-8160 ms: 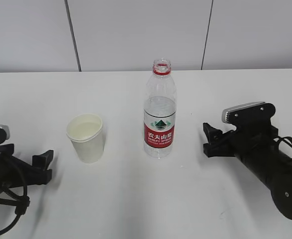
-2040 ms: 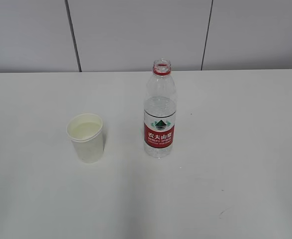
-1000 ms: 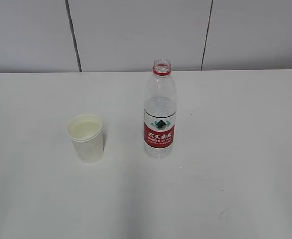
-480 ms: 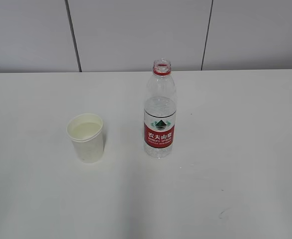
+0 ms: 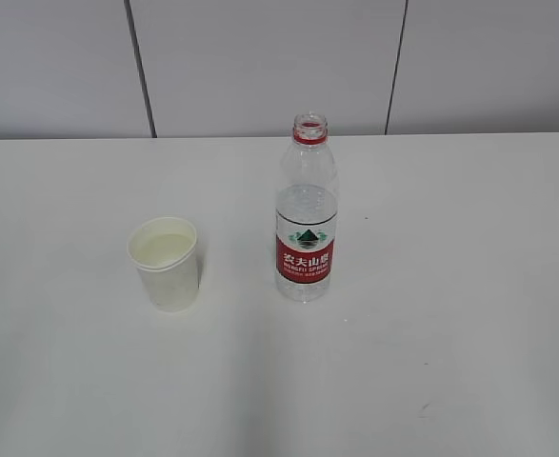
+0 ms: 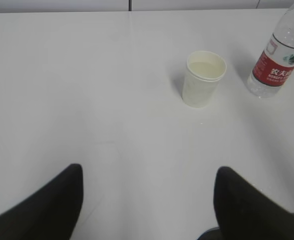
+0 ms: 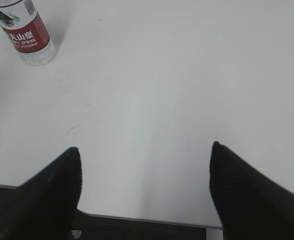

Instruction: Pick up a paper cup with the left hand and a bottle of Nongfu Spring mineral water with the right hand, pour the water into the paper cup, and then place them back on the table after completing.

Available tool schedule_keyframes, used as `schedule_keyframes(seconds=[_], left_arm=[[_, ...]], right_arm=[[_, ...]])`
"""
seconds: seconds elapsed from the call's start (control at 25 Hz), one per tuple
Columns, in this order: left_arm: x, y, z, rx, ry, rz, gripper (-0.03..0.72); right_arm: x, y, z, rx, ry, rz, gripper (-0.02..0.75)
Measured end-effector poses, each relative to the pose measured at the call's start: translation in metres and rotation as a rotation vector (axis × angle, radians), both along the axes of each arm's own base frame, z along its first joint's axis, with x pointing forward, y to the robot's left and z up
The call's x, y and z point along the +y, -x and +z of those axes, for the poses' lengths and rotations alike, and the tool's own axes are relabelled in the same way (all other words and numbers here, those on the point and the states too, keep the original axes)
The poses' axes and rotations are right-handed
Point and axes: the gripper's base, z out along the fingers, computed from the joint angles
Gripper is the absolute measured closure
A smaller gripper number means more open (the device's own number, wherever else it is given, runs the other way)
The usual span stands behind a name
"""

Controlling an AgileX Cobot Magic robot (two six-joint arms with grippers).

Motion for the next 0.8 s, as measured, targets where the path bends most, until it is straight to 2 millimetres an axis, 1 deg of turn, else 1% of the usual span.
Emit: schedule_keyframes(seconds=[0.8], left_arm=[[0.0,0.0,0.0,0.0,0.0,0.0,0.189]], right_arm=[[0.0,0.0,0.0,0.0,-0.005,-0.003,0.151]])
